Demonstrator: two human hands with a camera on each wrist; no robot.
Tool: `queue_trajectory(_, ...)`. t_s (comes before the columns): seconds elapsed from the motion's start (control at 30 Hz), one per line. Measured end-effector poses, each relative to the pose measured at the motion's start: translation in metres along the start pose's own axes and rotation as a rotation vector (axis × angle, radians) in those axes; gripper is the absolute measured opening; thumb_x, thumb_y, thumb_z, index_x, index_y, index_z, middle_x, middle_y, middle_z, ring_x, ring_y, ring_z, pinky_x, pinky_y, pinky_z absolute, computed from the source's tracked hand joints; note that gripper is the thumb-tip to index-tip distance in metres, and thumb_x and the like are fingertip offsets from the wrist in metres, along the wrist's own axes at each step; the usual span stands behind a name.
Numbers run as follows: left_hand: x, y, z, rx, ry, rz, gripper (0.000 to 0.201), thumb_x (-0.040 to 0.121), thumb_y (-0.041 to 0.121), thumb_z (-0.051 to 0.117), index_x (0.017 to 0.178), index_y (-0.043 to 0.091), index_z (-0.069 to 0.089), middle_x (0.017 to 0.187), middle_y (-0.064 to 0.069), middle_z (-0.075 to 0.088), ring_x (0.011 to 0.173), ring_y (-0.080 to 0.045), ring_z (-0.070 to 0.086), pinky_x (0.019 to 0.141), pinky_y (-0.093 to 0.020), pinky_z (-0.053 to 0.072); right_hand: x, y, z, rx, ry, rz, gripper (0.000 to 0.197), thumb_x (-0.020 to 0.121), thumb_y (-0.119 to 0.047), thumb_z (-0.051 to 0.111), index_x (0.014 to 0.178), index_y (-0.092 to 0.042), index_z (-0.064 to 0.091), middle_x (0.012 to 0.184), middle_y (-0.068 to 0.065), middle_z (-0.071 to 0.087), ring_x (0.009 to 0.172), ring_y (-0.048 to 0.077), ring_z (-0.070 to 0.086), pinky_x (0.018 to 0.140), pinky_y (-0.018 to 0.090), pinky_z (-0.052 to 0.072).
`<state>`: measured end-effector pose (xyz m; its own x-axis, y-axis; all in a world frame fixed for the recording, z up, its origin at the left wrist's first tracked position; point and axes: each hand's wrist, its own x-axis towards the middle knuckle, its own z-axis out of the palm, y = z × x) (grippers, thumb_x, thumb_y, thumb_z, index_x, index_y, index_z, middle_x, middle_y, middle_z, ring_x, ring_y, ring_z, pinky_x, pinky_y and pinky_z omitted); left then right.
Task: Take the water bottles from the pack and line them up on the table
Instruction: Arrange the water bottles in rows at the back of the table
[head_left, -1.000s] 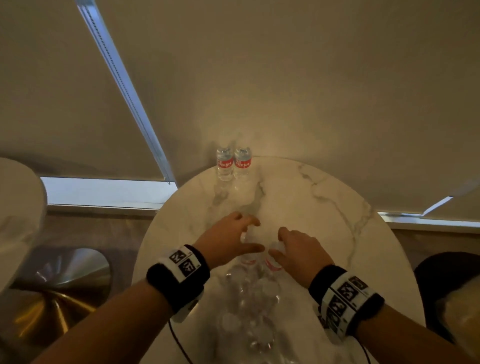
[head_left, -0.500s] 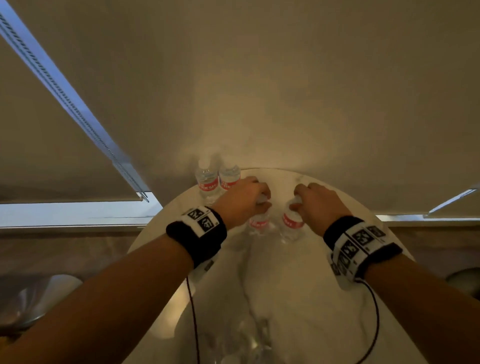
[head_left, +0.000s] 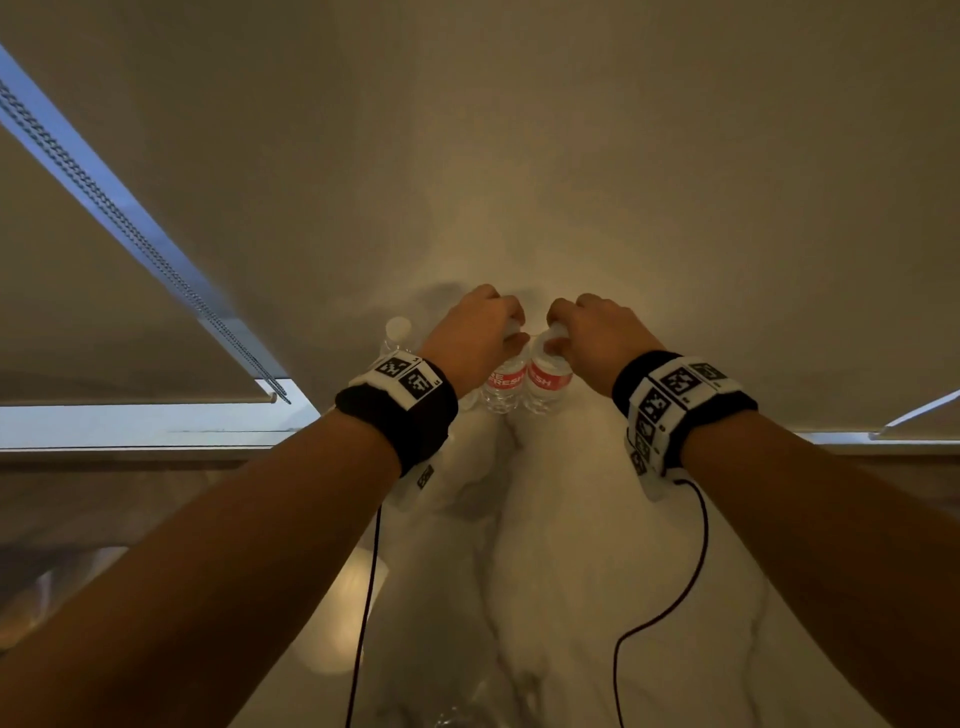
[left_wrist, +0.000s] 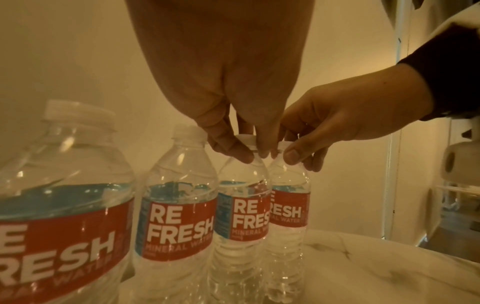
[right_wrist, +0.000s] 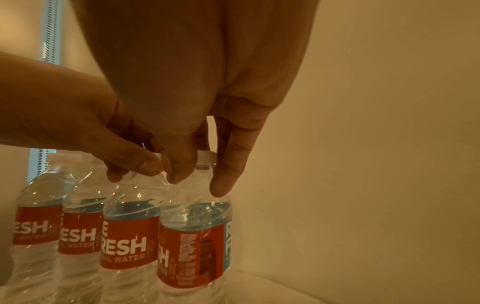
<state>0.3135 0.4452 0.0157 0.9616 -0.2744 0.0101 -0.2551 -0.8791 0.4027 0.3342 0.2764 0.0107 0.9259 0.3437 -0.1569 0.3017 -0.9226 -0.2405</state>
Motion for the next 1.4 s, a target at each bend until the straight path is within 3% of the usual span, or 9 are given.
queue_trajectory(0.17, 0.001, -0.002, 0.004, 0.05, -0.007, -0.053, 0.042, 0.095, 0.031, 0.063, 0.128, 0.006, 0.06, 0.121, -0.016, 0.06, 0.109, -0.031, 0.06, 0.091, -0.036, 0.047, 0.0, 0.003, -0.003, 0.035, -0.022, 0.016, 0.035, 0.093, -0.037, 0.057, 0.124, -0.02, 0.052, 0.111, 0.014, 0.057, 0.101, 0.035, 0.057, 0.075, 0.034, 0.038)
queue_trajectory(0.33, -0.031, 0.004, -0.009, 0.027, 0.064, -0.081, 0.054, 0.096, 0.036, 0.06, 0.142, 0.01, 0.047, 0.129, -0.014, 0.056, 0.107, -0.031, 0.062, 0.094, -0.04, 0.051, -0.03, 0.009, -0.015, 0.087, 0.005, 0.066, 0.064, 0.086, -0.043, 0.069, 0.138, -0.02, 0.039, 0.117, 0.013, 0.063, 0.107, 0.031, 0.059, 0.078, 0.033, 0.04)
queue_trajectory(0.47, -0.095, 0.015, -0.017, -0.077, 0.104, -0.068, 0.05, 0.096, 0.037, 0.059, 0.142, 0.021, 0.047, 0.12, -0.007, 0.061, 0.101, -0.022, 0.065, 0.088, -0.039, 0.055, -0.09, 0.001, -0.023, 0.087, 0.011, 0.061, 0.053, 0.087, -0.05, 0.064, 0.127, -0.017, 0.053, 0.109, 0.007, 0.067, 0.098, 0.025, 0.062, 0.08, 0.034, 0.045)
queue_trajectory(0.73, -0.262, 0.056, -0.014, -0.341, -0.057, -0.067, 0.027, 0.094, 0.044, 0.061, 0.12, 0.035, 0.063, 0.093, 0.012, 0.067, 0.08, -0.005, 0.064, 0.069, -0.017, 0.05, -0.261, -0.04, 0.005, 0.348, -0.249, -0.162, 0.03, 0.085, -0.055, 0.064, 0.098, -0.028, 0.064, 0.083, -0.009, 0.064, 0.074, 0.007, 0.059, 0.069, 0.025, 0.048)
queue_trajectory(0.87, -0.317, 0.066, -0.007, -0.255, -0.296, -0.08, 0.047, 0.08, 0.072, 0.06, 0.117, 0.043, 0.059, 0.102, 0.018, 0.06, 0.087, -0.003, 0.061, 0.075, -0.021, 0.055, -0.312, -0.054, 0.027, 0.352, -0.447, -0.304, 0.044, 0.077, -0.068, 0.063, 0.107, -0.037, 0.059, 0.089, -0.012, 0.058, 0.073, 0.003, 0.056, 0.07, 0.021, 0.047)
queue_trajectory(0.93, -0.329, 0.068, 0.001, -0.188, -0.376, -0.076, 0.048, 0.077, 0.067, 0.066, 0.118, 0.043, 0.057, 0.11, 0.016, 0.054, 0.09, -0.002, 0.058, 0.08, -0.024, 0.055, -0.324, -0.059, 0.038, 0.279, -0.465, -0.374, 0.048, 0.079, -0.064, 0.064, 0.118, -0.038, 0.054, 0.095, -0.015, 0.05, 0.073, 0.0, 0.05, 0.07, 0.019, 0.041)
queue_trajectory(1.07, -0.324, 0.068, 0.008, -0.16, -0.394, -0.058, 0.036, 0.084, 0.041, 0.074, 0.116, 0.031, 0.062, 0.115, 0.007, 0.05, 0.088, -0.012, 0.058, 0.079, -0.024, 0.05, -0.318, -0.064, 0.048, 0.208, -0.365, -0.447, 0.037, 0.089, -0.052, 0.057, 0.117, -0.028, 0.053, 0.098, -0.008, 0.048, 0.086, 0.017, 0.056, 0.074, 0.028, 0.043)
queue_trajectory(1.2, -0.292, 0.052, -0.004, -0.151, -0.314, -0.101, 0.033, 0.085, 0.034, 0.075, 0.115, 0.021, 0.067, 0.11, -0.003, 0.056, 0.09, -0.017, 0.057, 0.079, -0.023, 0.044, -0.279, -0.061, 0.035, 0.232, -0.26, -0.36, 0.031, 0.085, -0.049, 0.063, 0.091, -0.02, 0.056, 0.078, -0.008, 0.051, 0.071, 0.013, 0.049, 0.066, 0.03, 0.04)
queue_trajectory(1.4, -0.22, 0.015, -0.031, -0.147, -0.15, -0.193, 0.033, 0.085, 0.035, 0.074, 0.113, 0.019, 0.069, 0.106, -0.004, 0.059, 0.095, -0.021, 0.058, 0.082, -0.028, 0.045, -0.185, -0.065, 0.002, 0.232, -0.109, -0.22, 0.026, 0.083, -0.043, 0.068, 0.084, -0.019, 0.059, 0.07, -0.007, 0.056, 0.063, 0.008, 0.049, 0.057, 0.023, 0.035)
